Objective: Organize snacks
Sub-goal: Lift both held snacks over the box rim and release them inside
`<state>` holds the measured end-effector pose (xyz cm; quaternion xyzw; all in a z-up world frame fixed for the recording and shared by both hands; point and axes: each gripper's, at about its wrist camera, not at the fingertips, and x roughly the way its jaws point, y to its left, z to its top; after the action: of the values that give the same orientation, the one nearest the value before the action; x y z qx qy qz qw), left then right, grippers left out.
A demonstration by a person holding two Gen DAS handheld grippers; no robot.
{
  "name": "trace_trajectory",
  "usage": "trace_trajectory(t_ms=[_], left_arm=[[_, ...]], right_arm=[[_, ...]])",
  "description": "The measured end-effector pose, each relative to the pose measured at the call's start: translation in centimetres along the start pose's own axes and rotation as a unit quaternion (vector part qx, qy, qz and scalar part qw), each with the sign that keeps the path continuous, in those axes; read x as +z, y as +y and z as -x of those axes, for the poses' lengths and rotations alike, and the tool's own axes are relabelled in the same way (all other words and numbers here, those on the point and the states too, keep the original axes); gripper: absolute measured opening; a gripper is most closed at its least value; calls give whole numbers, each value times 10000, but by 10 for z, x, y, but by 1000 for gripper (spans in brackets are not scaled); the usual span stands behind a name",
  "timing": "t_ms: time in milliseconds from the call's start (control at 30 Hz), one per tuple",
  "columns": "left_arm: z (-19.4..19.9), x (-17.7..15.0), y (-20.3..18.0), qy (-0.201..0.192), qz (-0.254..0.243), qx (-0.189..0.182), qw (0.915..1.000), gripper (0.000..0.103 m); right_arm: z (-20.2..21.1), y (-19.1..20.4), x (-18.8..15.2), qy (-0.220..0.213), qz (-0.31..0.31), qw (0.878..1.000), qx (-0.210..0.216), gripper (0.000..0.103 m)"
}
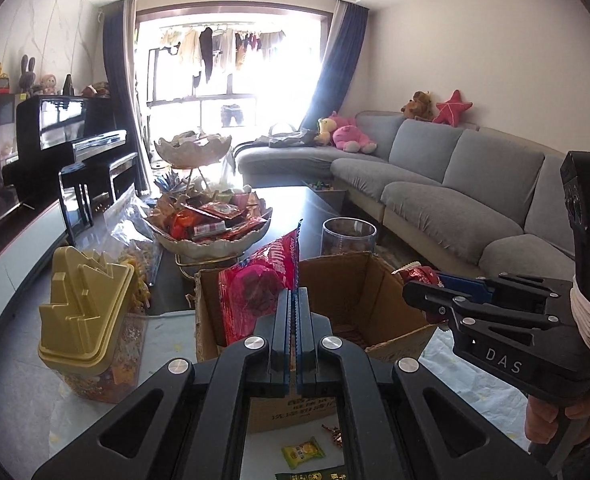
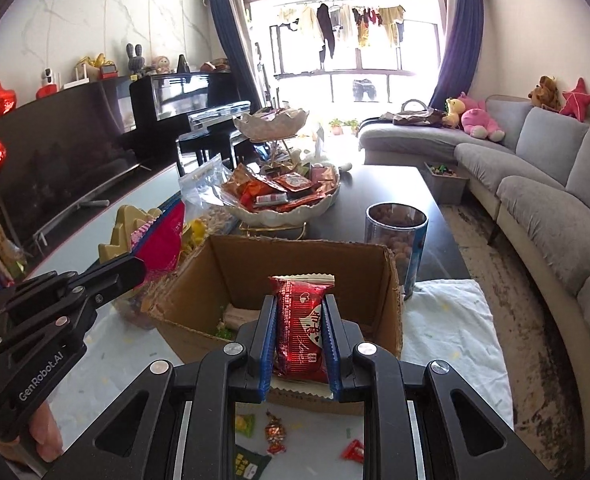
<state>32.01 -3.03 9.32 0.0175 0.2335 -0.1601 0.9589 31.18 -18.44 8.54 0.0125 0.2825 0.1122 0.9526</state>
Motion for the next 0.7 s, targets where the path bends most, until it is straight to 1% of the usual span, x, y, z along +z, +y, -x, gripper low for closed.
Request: trace_trajectory(t_ms=[367, 600, 633, 700], left_arm=[[-47, 1, 7, 271, 43, 24, 9996, 3], [-63, 0, 13, 387, 126, 54, 9992, 4], [-65, -1, 14, 402, 154, 78, 9990, 5], [-64, 0, 18, 380, 227, 160, 9989, 15]], right_arm=[[-41, -7, 11, 159, 79, 9998, -15, 23], [-61, -12, 11, 248, 72, 9997, -18, 23], [-64, -12, 11, 266, 76, 9996, -13, 23], [-67, -13, 10, 282, 80, 9996, -19, 23]])
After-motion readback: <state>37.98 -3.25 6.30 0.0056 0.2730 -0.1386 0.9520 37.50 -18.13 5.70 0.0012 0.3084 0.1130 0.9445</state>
